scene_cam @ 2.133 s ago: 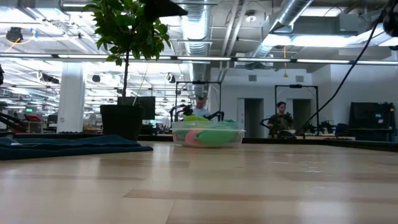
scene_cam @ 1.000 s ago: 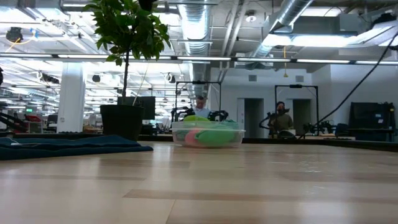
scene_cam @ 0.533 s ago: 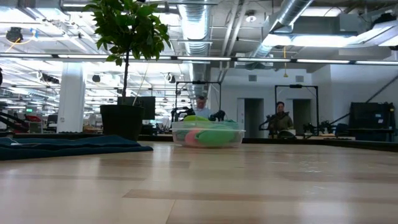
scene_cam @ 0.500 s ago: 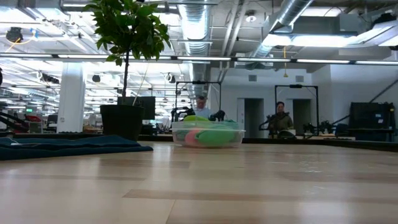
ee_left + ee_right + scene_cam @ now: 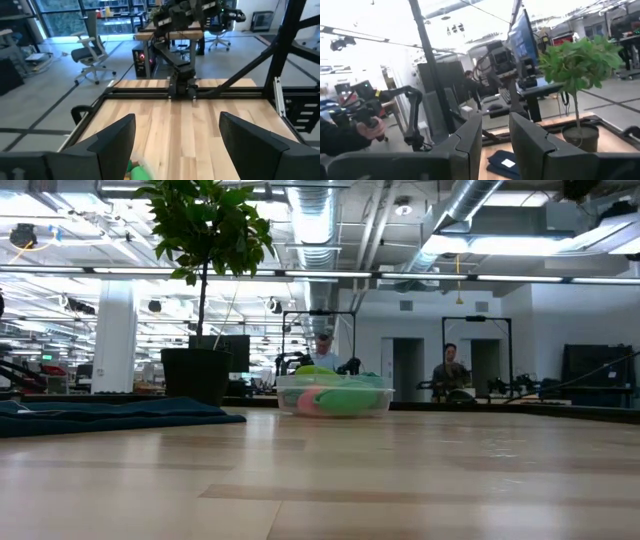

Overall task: Pick and placing Produce into tupperware
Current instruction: Return to Home Position

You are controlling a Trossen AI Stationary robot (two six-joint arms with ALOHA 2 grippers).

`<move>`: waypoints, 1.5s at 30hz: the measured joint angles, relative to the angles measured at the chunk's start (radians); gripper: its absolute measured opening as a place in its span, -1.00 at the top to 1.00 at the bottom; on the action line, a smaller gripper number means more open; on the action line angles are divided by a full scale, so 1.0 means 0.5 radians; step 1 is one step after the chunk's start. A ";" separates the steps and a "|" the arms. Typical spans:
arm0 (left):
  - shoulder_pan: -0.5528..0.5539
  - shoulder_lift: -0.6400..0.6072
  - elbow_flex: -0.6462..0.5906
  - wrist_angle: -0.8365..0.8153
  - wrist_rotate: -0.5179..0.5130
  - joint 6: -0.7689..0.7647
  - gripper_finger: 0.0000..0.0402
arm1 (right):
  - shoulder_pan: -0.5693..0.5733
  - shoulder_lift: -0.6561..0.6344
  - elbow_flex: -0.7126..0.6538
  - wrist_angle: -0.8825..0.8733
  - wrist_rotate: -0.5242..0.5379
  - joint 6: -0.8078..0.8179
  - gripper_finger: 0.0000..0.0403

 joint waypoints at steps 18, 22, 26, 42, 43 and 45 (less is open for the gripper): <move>0.001 -0.022 0.000 -0.001 -0.098 0.064 -0.39 | -0.038 -0.079 -0.438 0.329 -0.080 0.247 0.54; 0.001 -0.022 0.000 0.001 -0.098 0.050 -0.39 | -0.098 -0.032 -0.479 0.368 -0.184 0.307 0.54; 0.001 -0.022 0.000 0.012 -0.099 0.039 -0.39 | -0.231 0.063 -0.532 0.454 -0.390 0.409 0.54; -0.068 -0.022 0.000 0.054 -0.099 -0.053 -0.39 | -1.196 0.019 -0.567 0.361 -1.406 0.465 0.54; -0.079 -0.022 0.000 0.047 -0.103 -0.059 -0.39 | -1.241 0.013 -0.567 0.322 -1.454 0.474 0.54; -0.099 -0.022 0.000 0.038 -0.136 -0.067 -0.39 | -1.305 -0.011 -0.567 0.216 -1.514 0.467 0.54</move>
